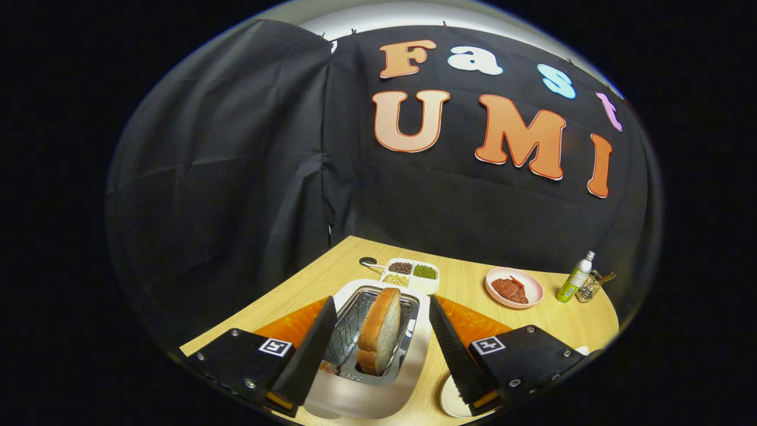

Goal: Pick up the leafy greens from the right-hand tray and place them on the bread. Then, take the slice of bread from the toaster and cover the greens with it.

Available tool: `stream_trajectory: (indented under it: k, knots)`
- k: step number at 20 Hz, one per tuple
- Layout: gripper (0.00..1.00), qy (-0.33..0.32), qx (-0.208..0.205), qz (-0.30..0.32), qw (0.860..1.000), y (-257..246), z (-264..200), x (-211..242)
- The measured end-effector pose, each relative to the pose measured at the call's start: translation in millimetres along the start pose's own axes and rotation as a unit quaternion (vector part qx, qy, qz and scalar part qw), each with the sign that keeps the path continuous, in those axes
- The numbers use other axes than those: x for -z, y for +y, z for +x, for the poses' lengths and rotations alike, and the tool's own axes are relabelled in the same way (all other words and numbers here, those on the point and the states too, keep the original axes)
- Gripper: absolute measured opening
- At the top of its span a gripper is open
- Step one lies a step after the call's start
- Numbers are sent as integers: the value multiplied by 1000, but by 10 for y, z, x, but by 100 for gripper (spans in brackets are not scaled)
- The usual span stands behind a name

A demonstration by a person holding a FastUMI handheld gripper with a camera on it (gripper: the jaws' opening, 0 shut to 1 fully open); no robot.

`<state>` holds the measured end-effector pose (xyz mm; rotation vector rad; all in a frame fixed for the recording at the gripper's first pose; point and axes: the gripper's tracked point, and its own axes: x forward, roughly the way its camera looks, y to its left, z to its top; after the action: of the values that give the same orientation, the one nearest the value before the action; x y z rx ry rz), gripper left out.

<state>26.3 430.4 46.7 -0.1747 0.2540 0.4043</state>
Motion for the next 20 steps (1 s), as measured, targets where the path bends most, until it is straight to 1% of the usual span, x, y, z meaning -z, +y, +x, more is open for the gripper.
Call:
stream_trajectory:
  k: [2,3,4,6,7,9,11,13,15,20]
  knots:
    - [88,14,-4,6,1000,25,54,94]
    - [81,20,-6,8,1000,44,79,130]
    - [77,25,-7,9,1000,55,80,142]
    - [63,22,-11,19,1000,84,72,144]
    - [49,21,-9,22,999,70,89,148]
    - [30,23,-9,23,999,92,104,156]
    - [21,23,-4,18,1000,54,85,160]
    - [16,26,-8,22,999,50,97,169]
    - [14,26,-9,32,999,24,92,169]
    - [14,27,-10,30,999,2,78,178]
